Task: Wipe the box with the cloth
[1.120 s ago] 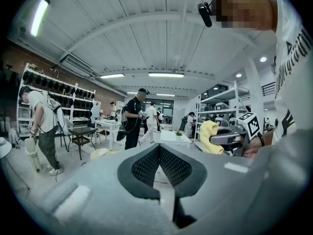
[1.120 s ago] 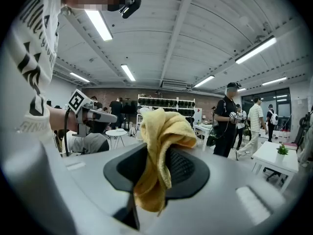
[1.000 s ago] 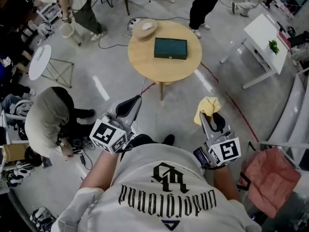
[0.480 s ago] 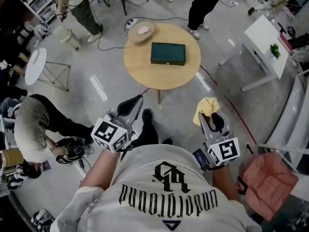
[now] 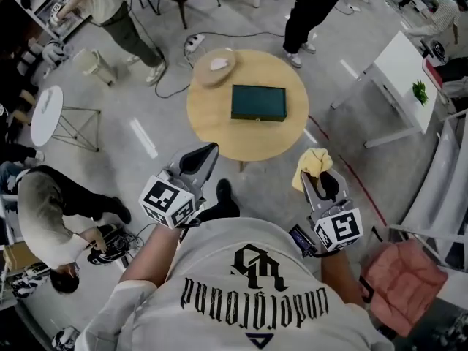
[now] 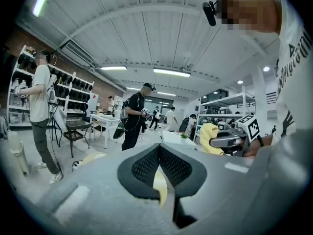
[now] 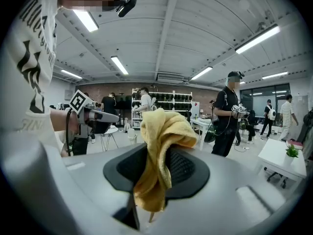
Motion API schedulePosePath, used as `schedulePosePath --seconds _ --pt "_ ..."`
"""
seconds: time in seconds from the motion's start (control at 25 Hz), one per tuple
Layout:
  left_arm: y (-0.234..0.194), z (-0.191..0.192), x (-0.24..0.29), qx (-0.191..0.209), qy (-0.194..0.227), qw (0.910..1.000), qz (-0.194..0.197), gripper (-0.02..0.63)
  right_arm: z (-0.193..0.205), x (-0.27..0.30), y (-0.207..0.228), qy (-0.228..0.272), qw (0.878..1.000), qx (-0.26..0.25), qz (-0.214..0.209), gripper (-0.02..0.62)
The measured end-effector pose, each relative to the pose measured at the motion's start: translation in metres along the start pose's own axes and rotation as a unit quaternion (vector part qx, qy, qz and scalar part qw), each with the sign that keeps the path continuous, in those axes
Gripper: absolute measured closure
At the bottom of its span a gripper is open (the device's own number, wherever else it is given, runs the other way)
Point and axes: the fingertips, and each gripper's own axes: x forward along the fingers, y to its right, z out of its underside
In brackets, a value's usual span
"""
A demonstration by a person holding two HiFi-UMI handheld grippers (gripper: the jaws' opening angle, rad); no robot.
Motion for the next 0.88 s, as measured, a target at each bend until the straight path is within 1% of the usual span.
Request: schedulePosePath --seconds 0.16,0.36,0.52,0.64,0.88 --pt "-0.038 -0.007 0.017 -0.005 -0.010 0.9998 0.015 0.600 -0.015 0.041 0.006 -0.001 1.000 0.001 0.006 0.477" --pt "-0.084 -0.002 0.032 -0.012 -0.017 0.9994 0.029 0.600 -0.018 0.086 0.008 -0.005 1.000 0.002 0.017 0.477" --pt "-0.112 -0.005 0.037 -0.017 -0.022 0.9987 0.043 0.600 -0.023 0.113 0.003 -0.012 1.000 0.006 0.027 0.477" --pt "-0.124 -0.005 0.043 -0.018 -0.025 0.9983 0.049 0.600 -0.022 0.127 0.002 -0.015 0.999 0.009 0.029 0.477" --pt "-0.129 0.004 0.059 -0.025 -0.037 0.9976 0.053 0.598 -0.012 0.136 0.014 -0.025 0.999 0.019 0.031 0.477"
